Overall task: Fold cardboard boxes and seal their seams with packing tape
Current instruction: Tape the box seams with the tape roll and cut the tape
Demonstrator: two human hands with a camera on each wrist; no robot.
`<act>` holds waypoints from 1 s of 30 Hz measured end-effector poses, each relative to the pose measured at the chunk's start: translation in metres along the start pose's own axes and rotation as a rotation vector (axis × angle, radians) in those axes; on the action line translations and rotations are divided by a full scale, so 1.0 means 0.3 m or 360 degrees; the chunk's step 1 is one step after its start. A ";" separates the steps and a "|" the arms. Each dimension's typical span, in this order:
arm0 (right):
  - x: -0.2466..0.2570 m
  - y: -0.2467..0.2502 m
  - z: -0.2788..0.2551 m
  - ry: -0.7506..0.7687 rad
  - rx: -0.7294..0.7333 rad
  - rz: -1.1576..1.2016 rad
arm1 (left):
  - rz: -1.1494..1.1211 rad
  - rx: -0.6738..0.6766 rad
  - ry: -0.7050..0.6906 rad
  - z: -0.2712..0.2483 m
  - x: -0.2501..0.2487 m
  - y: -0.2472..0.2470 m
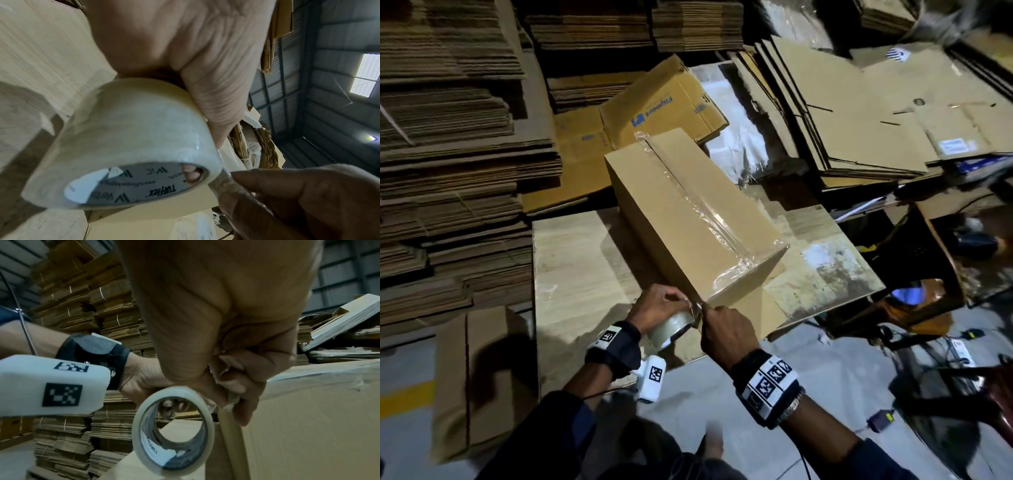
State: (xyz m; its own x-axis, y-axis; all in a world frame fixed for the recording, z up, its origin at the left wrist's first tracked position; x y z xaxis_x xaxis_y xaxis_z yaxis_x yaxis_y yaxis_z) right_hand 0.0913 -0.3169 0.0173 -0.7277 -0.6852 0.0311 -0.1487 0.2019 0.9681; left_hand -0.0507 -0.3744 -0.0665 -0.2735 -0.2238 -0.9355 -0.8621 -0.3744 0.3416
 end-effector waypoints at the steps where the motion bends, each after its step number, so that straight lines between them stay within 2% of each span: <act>1: 0.002 0.005 -0.006 -0.0005 0.0014 -0.0019 | 0.0006 -0.0002 0.0000 0.003 -0.003 -0.004; 8: 0.027 0.038 -0.002 0.0002 0.0037 -0.0080 | 0.0097 -0.0083 -0.0074 0.011 -0.058 -0.002; 11: 0.031 0.039 0.007 0.0015 0.0052 -0.0051 | 0.0169 -0.0130 -0.0022 0.010 -0.044 0.025; 15: -0.063 -0.015 -0.016 0.0023 0.0182 -0.0234 | 0.0184 -0.0359 0.0113 -0.017 0.012 0.094; 18: -0.123 -0.017 -0.028 0.0077 0.0191 -0.0087 | 0.0044 -0.0428 0.0089 -0.035 0.016 0.125; 21: -0.127 0.061 -0.015 0.0148 0.0078 0.0383 | -0.0031 -0.0407 0.0080 -0.052 0.025 0.127; 24: -0.143 0.149 0.047 0.0055 -0.0247 0.0637 | -0.0053 -0.0398 0.0096 -0.066 0.034 0.115; 26: -0.155 0.164 0.103 -0.0022 -0.0403 0.0616 | -0.0057 -0.0401 0.0106 -0.074 0.034 0.105; 30: -0.155 0.099 0.196 -0.0045 -0.0414 0.0395 | -0.0094 -0.0404 0.0094 -0.092 0.026 0.087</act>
State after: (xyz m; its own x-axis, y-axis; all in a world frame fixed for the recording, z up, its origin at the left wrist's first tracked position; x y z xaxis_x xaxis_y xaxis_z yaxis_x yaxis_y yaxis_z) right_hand 0.0813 -0.2377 0.0300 -0.7390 -0.6173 0.2697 0.2074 0.1725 0.9629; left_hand -0.0635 -0.4108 -0.0623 -0.1940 -0.2444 -0.9501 -0.7392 -0.6003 0.3053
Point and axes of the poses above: each hand's wrist, its own z-axis towards the middle knuckle, its own y-axis out of the back of the hand, x = y × z, the point moved 8 cm from there along z, towards the middle knuckle, and after that the axes turned 15 degrees about -y, right-handed, at the moved point
